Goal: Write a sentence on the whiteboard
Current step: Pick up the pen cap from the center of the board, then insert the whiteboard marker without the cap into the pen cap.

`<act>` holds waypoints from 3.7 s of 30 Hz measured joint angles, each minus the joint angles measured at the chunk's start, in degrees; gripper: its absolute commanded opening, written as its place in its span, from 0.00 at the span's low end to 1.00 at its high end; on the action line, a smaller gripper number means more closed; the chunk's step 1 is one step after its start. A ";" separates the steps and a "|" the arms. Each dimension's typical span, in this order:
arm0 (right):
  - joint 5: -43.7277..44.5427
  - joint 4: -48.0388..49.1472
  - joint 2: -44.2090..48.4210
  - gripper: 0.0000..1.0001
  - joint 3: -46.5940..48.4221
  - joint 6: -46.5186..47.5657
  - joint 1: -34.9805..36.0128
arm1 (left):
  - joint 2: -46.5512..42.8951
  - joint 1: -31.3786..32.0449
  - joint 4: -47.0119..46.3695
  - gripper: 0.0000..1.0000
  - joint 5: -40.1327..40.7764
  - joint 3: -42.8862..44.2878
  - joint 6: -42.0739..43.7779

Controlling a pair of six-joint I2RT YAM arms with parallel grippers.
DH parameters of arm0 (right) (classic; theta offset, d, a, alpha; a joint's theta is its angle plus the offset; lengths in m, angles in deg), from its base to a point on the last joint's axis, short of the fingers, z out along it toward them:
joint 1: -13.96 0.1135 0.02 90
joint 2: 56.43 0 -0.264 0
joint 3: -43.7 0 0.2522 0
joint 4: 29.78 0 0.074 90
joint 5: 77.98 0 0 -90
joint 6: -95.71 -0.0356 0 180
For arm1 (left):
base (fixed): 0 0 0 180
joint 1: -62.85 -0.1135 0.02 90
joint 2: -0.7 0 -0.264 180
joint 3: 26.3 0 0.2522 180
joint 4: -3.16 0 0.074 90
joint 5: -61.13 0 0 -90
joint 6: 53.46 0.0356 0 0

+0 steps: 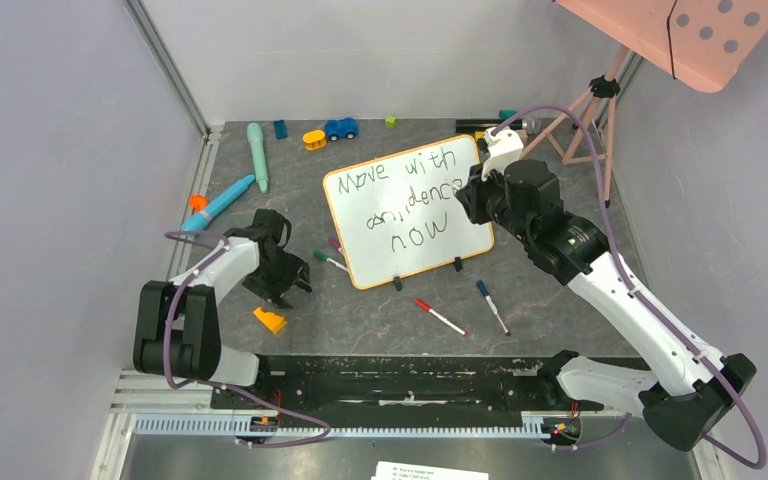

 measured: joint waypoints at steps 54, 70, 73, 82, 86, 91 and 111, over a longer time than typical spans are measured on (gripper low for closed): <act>-17.64 10.88 -12.48 0.00 2.60 0.98 10.21 | -13.07 0.96 -4.76 0.02 -19.10 8.76 -17.77; -24.76 14.32 -16.81 0.00 4.07 2.29 14.34 | -18.99 3.13 -17.79 0.02 -23.71 6.97 -33.57; -24.35 14.25 -17.16 0.00 4.09 2.56 14.40 | -18.64 3.67 -18.29 0.02 -23.98 6.97 -33.68; -20.94 14.01 -17.16 0.00 4.61 3.19 14.60 | -18.64 3.85 -18.71 0.02 -26.08 6.97 -37.09; -19.21 13.40 -17.16 0.00 4.63 3.26 14.60 | -18.64 3.85 -18.97 0.02 -26.77 6.97 -38.12; -18.08 12.15 -17.18 0.00 5.16 3.54 14.60 | -18.64 3.85 -19.17 0.02 -27.08 6.97 -38.66; -17.55 11.39 -19.65 0.00 6.36 3.63 14.60 | -18.36 3.85 -20.50 0.02 -29.70 5.86 -38.71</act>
